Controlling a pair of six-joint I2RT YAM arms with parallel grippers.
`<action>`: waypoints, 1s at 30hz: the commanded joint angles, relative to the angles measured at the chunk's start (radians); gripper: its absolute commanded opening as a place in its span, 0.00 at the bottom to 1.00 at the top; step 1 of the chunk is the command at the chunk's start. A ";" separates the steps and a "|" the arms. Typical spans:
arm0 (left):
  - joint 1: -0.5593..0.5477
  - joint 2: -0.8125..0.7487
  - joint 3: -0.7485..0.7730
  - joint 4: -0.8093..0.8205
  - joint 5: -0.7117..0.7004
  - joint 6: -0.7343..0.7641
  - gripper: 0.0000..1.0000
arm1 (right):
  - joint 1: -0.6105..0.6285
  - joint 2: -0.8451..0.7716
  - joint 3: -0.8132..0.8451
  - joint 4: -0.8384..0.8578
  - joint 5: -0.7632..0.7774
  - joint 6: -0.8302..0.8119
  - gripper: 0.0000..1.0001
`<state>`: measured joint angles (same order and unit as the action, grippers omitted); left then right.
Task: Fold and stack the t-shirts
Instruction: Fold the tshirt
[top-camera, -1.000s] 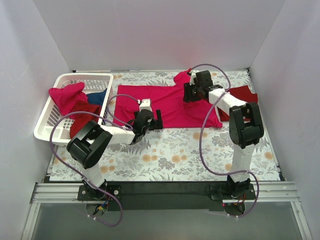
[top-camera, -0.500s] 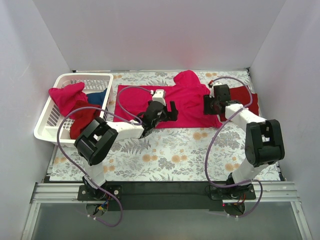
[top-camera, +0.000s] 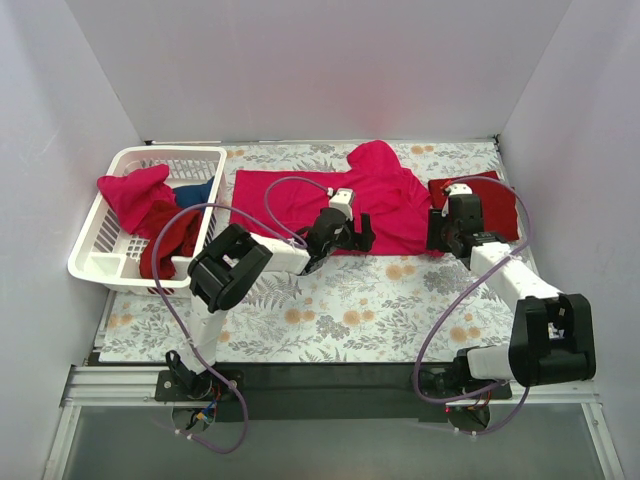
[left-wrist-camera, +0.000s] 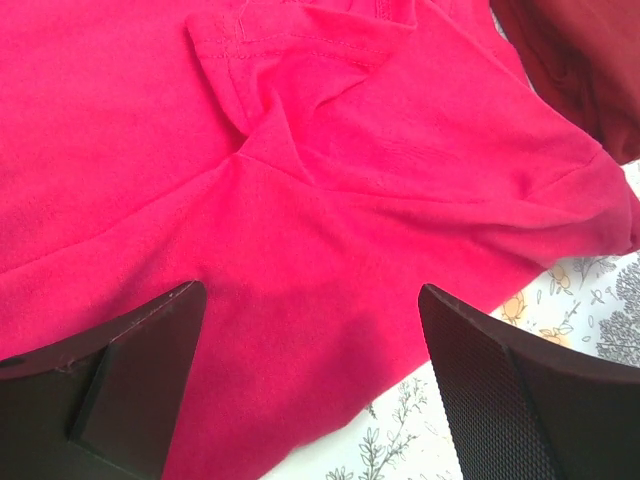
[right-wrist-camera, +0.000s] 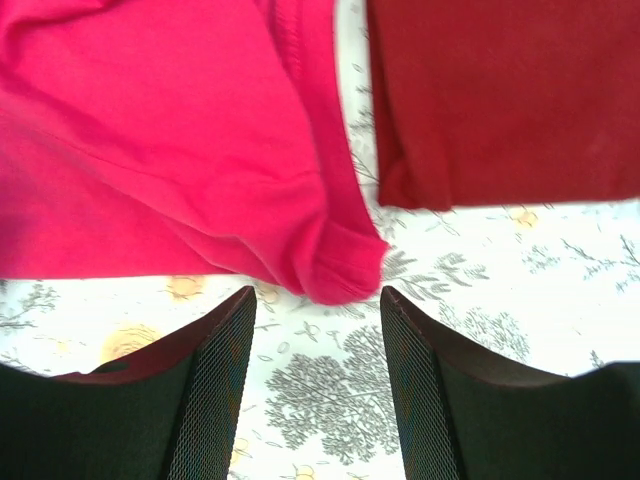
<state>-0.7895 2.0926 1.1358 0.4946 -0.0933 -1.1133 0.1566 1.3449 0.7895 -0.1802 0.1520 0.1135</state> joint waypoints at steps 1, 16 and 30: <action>0.001 0.003 0.019 -0.017 -0.023 0.029 0.81 | -0.022 -0.035 -0.041 0.016 0.032 0.006 0.48; 0.010 -0.005 -0.015 -0.010 -0.036 0.027 0.81 | -0.045 0.114 -0.003 0.036 -0.003 0.008 0.42; 0.048 -0.014 -0.044 -0.001 -0.026 0.030 0.82 | -0.065 0.203 0.019 0.079 -0.017 -0.023 0.26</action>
<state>-0.7704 2.1002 1.1202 0.5388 -0.1066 -1.0996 0.0971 1.5261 0.7639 -0.1455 0.1429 0.1135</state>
